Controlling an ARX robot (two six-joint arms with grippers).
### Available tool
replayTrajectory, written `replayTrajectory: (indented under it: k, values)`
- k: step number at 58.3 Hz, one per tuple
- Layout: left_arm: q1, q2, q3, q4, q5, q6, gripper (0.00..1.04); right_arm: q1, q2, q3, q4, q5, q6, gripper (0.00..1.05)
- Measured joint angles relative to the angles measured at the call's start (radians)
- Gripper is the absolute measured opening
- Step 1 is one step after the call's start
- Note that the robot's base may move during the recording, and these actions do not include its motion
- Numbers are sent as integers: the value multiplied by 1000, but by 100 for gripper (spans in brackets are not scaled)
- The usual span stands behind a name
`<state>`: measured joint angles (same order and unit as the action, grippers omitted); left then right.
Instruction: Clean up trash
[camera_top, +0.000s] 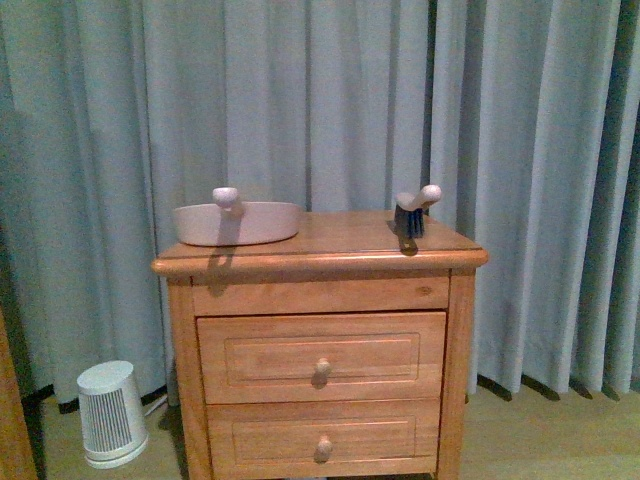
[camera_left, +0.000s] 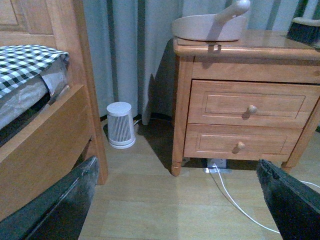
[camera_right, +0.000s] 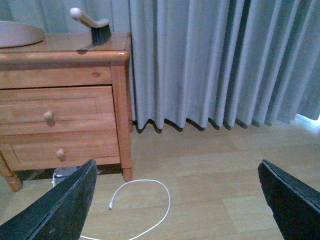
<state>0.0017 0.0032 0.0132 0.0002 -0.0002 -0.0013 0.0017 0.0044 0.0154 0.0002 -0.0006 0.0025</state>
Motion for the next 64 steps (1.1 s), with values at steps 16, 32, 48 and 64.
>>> replayTrajectory:
  k: [16, 32, 48, 64]
  values:
    - [0, 0, 0, 0, 1, 0, 97, 0, 0, 0, 0, 0, 0, 97]
    - [0, 0, 0, 0, 0, 0, 97, 0, 0, 0, 0, 0, 0, 97]
    - [0, 0, 0, 0, 1, 0, 97, 0, 0, 0, 0, 0, 0, 97]
    - [0, 0, 0, 0, 1, 0, 97, 0, 0, 0, -1, 0, 0, 97]
